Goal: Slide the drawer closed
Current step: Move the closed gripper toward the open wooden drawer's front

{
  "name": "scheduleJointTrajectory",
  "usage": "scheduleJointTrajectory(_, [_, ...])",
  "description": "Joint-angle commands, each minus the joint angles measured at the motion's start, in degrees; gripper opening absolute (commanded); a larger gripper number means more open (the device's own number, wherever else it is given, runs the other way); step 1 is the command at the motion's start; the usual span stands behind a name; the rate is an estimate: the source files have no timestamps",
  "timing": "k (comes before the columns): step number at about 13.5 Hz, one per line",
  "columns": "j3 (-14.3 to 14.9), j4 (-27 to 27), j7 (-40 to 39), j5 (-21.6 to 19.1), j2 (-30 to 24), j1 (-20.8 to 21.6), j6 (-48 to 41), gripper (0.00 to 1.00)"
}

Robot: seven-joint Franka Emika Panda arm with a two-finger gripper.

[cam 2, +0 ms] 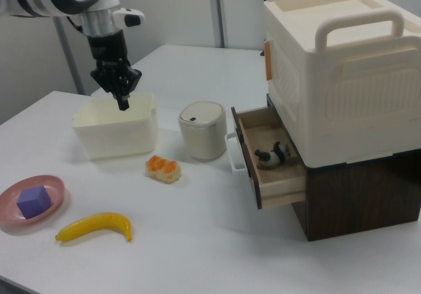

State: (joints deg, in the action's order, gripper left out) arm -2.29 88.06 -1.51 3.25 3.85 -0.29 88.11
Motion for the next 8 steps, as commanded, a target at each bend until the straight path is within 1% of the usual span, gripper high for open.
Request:
scheduleJointTrajectory(1, [0.62,1.76,10.95,-1.75,0.80,-1.99,1.10,0.00])
scheduleJointTrajectory(3, [0.62,2.02,17.38,-1.75,1.69,-4.18,1.80,0.00])
scheduleJointTrajectory(5, [0.62,4.21,24.06,-1.93,2.30,-5.59,4.34,0.00])
scheduleJointTrajectory(7, [0.62,7.37,31.79,-1.84,2.57,-7.96,10.03,0.00])
scheduleJointTrajectory(8, [0.62,9.39,34.35,-1.84,2.66,-8.66,13.81,0.00])
